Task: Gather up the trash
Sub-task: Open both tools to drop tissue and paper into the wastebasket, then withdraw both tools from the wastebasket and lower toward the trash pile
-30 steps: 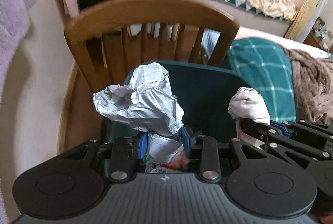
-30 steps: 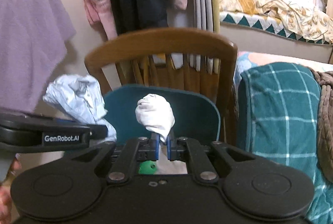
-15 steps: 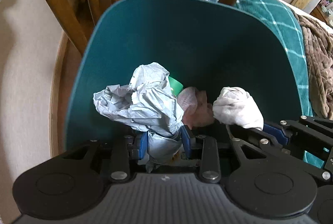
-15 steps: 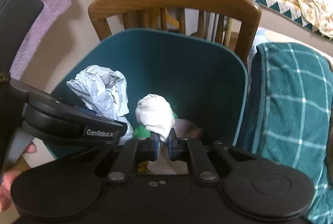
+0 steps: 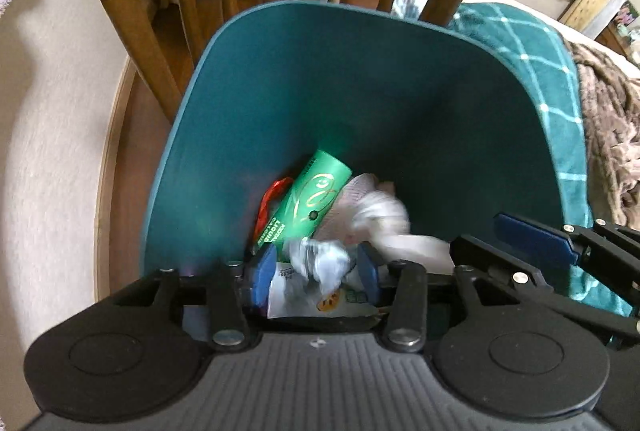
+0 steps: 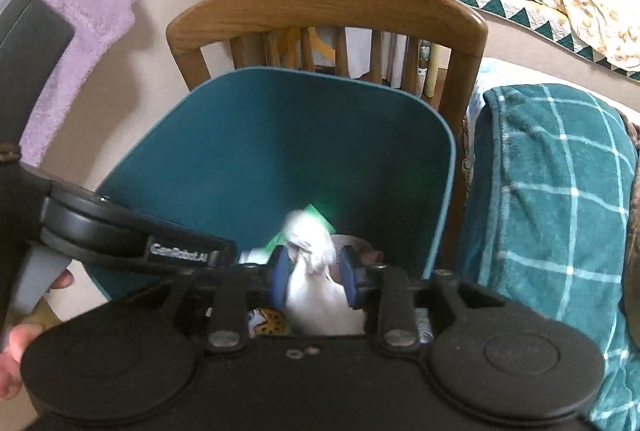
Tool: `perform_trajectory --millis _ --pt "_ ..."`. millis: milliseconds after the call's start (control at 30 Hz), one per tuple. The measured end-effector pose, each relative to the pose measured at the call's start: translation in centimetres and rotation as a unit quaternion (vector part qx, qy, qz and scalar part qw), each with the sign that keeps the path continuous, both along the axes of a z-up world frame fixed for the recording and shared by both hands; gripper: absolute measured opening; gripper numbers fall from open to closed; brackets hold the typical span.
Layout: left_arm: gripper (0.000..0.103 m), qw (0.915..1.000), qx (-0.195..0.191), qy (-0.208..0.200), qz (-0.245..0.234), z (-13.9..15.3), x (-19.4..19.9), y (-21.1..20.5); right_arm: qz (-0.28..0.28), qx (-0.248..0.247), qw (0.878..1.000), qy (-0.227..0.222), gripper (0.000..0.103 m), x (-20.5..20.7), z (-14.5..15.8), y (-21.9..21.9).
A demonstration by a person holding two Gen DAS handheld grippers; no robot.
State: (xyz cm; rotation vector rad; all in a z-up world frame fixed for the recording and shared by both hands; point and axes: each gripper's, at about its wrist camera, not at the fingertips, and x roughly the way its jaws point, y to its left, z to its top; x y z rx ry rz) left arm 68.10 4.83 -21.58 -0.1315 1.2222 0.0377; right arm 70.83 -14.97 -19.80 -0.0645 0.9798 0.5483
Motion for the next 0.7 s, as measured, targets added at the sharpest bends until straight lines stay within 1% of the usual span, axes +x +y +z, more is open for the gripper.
perform_trajectory --millis 33,67,133,200,267,300,333,400,567,700 --pt "0.049 1.0 -0.002 -0.006 -0.003 0.4 -0.3 0.0 -0.003 0.005 1.0 0.0 0.034 0.0 0.2 -0.3" --pt "0.055 0.9999 -0.002 -0.011 -0.004 0.7 -0.5 -0.1 -0.006 0.01 1.0 -0.002 0.036 -0.2 0.5 -0.6" --pt "0.063 0.9998 0.0 -0.02 -0.003 1.2 -0.9 -0.3 -0.009 0.019 1.0 -0.009 0.038 -0.6 1.2 -1.2" --pt "0.063 0.9996 -0.005 -0.028 -0.007 1.8 -1.5 -0.3 -0.012 0.031 0.999 -0.013 0.044 -1.0 1.9 -1.9" --pt "0.063 0.9993 0.0 -0.035 -0.009 2.4 -2.0 -0.4 -0.012 0.04 0.999 -0.019 0.061 -1.5 2.6 -2.4" --pt "0.063 0.9991 0.0 -0.04 -0.012 2.8 -2.3 -0.5 -0.01 0.046 0.999 -0.024 0.064 -1.8 2.9 -2.7" --pt "0.065 0.9989 0.0 -0.045 -0.014 3.2 -2.6 -0.5 -0.008 0.051 0.998 -0.029 0.066 -2.2 3.2 -2.9" --pt "0.068 0.9983 -0.005 -0.057 -0.012 4.1 -3.4 -0.6 -0.006 0.059 0.998 -0.034 0.067 -2.9 3.9 -3.3" --pt "0.069 0.9959 -0.011 -0.089 -0.006 6.3 -6.3 -0.6 -0.003 0.086 0.995 -0.044 0.077 -4.8 5.5 -4.4" --pt "0.071 0.9936 -0.01 -0.112 -0.008 7.7 -9.1 -1.0 0.004 0.098 0.993 -0.06 0.083 -7.0 6.6 -5.4"
